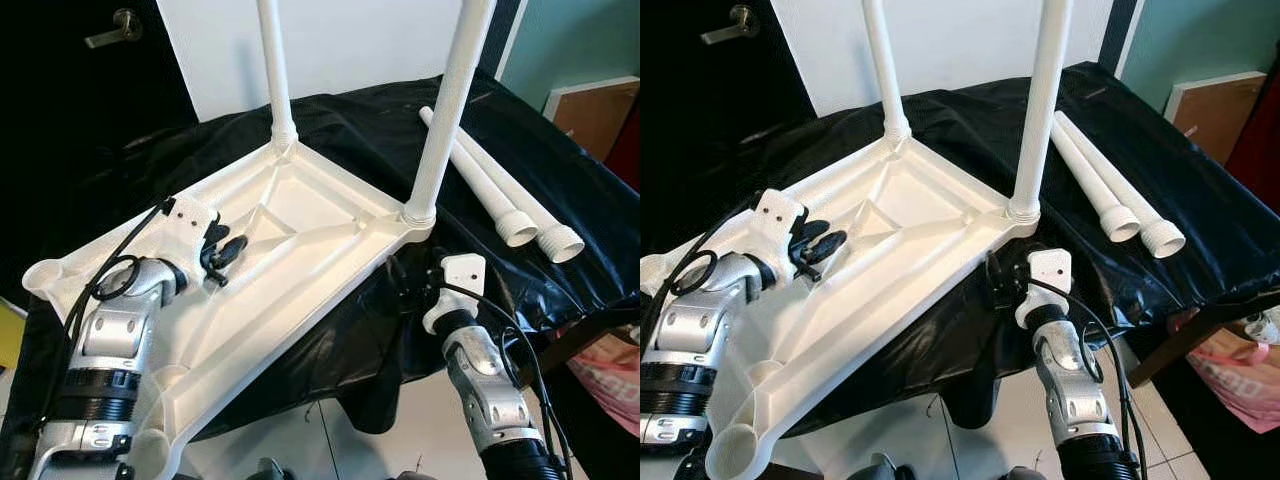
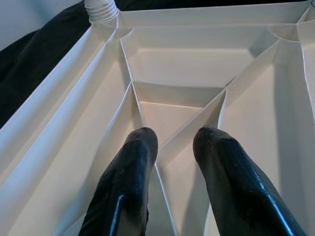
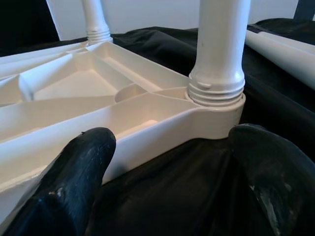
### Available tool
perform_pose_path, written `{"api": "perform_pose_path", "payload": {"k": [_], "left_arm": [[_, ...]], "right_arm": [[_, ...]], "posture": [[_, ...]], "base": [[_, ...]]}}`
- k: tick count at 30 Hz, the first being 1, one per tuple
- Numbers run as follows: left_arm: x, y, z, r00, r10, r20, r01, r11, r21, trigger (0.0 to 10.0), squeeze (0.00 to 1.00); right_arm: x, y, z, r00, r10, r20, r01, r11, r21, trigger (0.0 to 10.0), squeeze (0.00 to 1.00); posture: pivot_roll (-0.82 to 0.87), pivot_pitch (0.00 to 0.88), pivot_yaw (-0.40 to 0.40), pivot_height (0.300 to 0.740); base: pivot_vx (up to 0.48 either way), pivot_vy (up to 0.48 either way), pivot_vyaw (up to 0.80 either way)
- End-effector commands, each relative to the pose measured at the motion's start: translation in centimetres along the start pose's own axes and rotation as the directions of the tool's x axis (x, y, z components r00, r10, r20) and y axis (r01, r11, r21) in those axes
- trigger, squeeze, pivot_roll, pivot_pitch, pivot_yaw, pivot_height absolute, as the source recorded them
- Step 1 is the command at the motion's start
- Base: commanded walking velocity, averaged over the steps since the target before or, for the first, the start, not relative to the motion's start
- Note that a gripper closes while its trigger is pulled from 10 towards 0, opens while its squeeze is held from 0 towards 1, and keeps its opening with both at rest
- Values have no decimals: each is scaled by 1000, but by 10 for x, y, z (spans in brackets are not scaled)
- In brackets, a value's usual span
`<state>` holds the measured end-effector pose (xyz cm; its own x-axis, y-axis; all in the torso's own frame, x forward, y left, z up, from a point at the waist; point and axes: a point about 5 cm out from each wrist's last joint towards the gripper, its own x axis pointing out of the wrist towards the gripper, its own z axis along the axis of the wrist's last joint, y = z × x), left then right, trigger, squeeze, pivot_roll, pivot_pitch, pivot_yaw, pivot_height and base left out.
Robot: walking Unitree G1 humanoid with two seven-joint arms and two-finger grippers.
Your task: Building children table
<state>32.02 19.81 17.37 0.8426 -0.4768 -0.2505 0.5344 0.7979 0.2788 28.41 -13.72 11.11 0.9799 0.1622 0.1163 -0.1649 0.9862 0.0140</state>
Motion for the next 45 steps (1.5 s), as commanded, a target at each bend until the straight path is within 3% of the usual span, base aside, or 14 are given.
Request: {"api": "perform_pose_path", "payload": {"k": [1,11,18,24,27,29,34,43,45], "left_arm": [[-15,12,-15,996,34,-81,-29,998,64,10000,0],[-51,36,-40,969,111,-222,-79,986,145,10000,0],[-64,33,-53,950,57,-308,-1,984,177,10000,0],[-68,20,-66,925,-17,-380,98,976,194,10000,0],[-69,9,-69,918,-82,-388,157,973,167,10000,0],[-72,-8,-71,901,-181,-393,245,962,118,10000,0],[-73,-18,-72,886,-240,-396,296,951,87,10000,0],[-73,-38,-67,868,-340,-361,376,926,33,10000,0],[-66,-55,-62,867,-393,-306,409,913,-14,10000,0]], "right_arm": [[-3,-1,-7,999,-22,-28,22,1000,6,10000,0],[-6,-2,-16,995,-66,-70,66,998,0,10000,0],[-8,-6,-21,991,-90,-98,88,996,-25,10000,0],[-6,-6,-25,988,-95,-121,92,995,-35,10000,0],[-5,-5,-26,987,-92,-130,88,995,-40,10000,0],[-2,-4,-29,986,-84,-146,79,996,-40,10000,0],[1,-3,-31,984,-74,-159,69,997,-37,10000,0],[9,0,-35,981,7,-195,-15,999,-43,10000,0],[21,3,-34,976,69,-206,-80,996,-48,10000,0]], "posture": [[-63,44,33,740],[-53,42,35,740],[-50,33,33,740],[-43,26,29,740],[-42,24,30,740],[-39,22,30,740],[-36,19,31,740],[-25,10,32,740],[-23,5,38,740]], "base": [[0,0,0],[0,0,0],[0,0,0],[0,0,0],[0,0,0],[0,0,0],[0,0,0],[0,0,0],[0,0,0]]}}
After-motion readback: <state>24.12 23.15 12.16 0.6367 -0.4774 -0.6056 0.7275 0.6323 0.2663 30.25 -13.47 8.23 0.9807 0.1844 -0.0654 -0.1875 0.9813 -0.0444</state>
